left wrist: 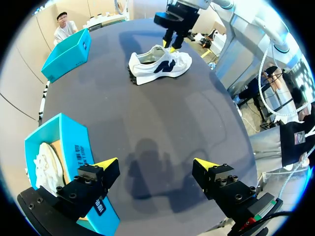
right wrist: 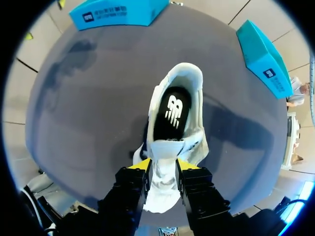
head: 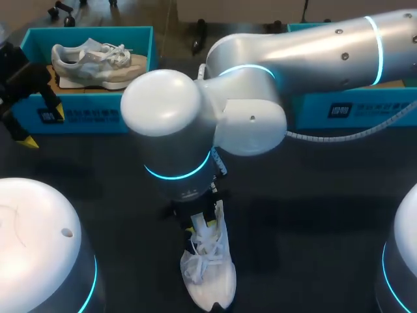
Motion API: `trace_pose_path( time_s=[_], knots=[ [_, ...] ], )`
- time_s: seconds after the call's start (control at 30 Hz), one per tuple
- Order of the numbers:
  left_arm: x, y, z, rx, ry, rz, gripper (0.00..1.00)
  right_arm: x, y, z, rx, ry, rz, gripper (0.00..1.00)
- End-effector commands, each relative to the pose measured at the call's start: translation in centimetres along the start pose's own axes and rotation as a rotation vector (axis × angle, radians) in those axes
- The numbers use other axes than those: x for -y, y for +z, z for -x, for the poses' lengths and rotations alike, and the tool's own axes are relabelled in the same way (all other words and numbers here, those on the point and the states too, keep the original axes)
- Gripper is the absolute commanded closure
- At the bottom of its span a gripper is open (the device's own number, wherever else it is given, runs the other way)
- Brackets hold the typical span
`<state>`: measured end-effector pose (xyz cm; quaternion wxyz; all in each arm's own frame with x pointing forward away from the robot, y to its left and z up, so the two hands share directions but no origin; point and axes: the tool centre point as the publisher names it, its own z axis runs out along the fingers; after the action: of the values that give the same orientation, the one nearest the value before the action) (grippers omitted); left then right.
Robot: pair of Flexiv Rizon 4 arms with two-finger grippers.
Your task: Take the shoe out of the shoebox, open the shoe tongue, remove and reinsert the insole, then place the shoe into the shoebox
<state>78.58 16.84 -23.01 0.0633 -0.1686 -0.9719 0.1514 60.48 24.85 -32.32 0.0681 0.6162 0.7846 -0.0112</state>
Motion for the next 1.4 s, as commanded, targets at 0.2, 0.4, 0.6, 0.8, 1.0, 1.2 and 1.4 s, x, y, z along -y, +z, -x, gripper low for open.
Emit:
trace_pose_path(
  time_s=[0.2,0.4,0.6,0.8,1.0,1.2,1.4],
  knots=[
    [0.0,-0.1,0.0,-0.002,0.000,0.003,0.00,-0.6,2.3,0.0,0.055,0.434,-0.029,0.74],
    [0.0,-0.1,0.0,-0.002,0.000,0.003,0.00,-0.8,1.3,-0.1,0.065,0.430,0.005,0.73],
    [0.0,-0.1,0.0,-0.002,0.000,0.003,0.00,-1.5,0.6,-1.5,0.055,0.366,0.022,0.70],
    [0.0,-0.1,0.0,-0.002,0.000,0.003,0.00,-1.9,1.4,-1.2,0.048,0.348,0.017,0.70],
    [0.0,-0.1,0.0,-0.002,0.000,0.003,0.00,-2.5,2.1,-0.5,0.059,0.316,0.012,0.68],
    [0.0,-0.1,0.0,-0.002,0.000,0.003,0.00,-2.0,-1.0,0.6,0.035,0.249,0.071,0.67],
    [0.0,-0.1,0.0,-0.002,0.000,0.003,0.00,-2.3,-3.4,2.3,0.004,-0.016,0.126,0.62]
  ],
)
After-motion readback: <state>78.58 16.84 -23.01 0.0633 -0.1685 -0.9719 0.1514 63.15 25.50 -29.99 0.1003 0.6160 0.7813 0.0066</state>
